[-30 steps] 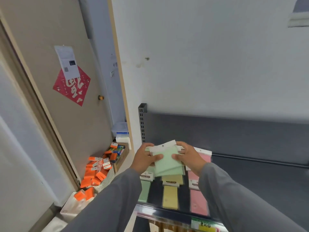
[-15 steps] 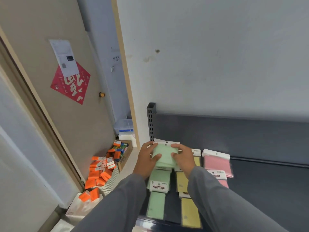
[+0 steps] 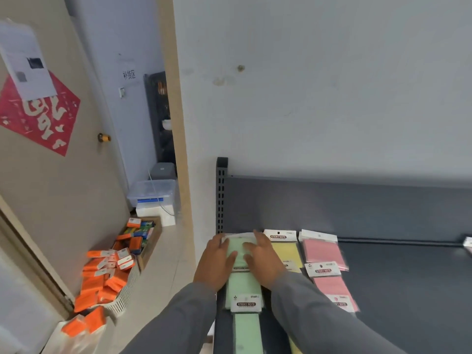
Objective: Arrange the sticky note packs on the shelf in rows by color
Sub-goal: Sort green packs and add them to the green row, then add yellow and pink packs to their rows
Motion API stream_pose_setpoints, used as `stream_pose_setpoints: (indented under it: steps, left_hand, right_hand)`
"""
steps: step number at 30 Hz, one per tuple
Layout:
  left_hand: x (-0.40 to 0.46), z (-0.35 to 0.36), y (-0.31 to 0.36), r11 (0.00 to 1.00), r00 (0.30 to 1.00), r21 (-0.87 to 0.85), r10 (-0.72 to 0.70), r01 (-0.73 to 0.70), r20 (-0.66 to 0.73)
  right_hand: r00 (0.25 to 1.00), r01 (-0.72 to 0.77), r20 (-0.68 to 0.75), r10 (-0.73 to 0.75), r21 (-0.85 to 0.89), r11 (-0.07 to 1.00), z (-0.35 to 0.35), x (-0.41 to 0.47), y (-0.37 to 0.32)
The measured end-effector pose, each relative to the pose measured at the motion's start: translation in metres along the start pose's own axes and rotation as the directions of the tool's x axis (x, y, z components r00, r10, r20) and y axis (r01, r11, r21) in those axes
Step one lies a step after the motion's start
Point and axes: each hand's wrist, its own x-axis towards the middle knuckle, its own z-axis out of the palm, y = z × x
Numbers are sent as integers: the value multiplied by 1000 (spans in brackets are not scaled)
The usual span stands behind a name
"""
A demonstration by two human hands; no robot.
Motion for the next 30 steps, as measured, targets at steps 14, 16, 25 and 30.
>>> stream_pose_setpoints:
  steps: [14, 16, 25, 30]
  left_hand:
    - [23, 28, 146, 765, 954, 580, 291, -280, 77]
    - [22, 59, 190, 740, 934, 578, 333, -344, 130]
    - [-31, 258, 443, 675, 781, 393, 552, -624, 292]
    - [-57, 346, 559, 617, 710, 352, 596, -704, 375]
  right_hand:
    - [951, -248, -265, 162, -333, 910, -78, -77, 89]
    - [931, -332, -263, 253, -321, 887, -99, -109, 134]
    - [753, -637, -375, 541, -205, 743, -189, -310, 364]
    - [648, -741, -415, 639, -148, 655, -224, -395, 472]
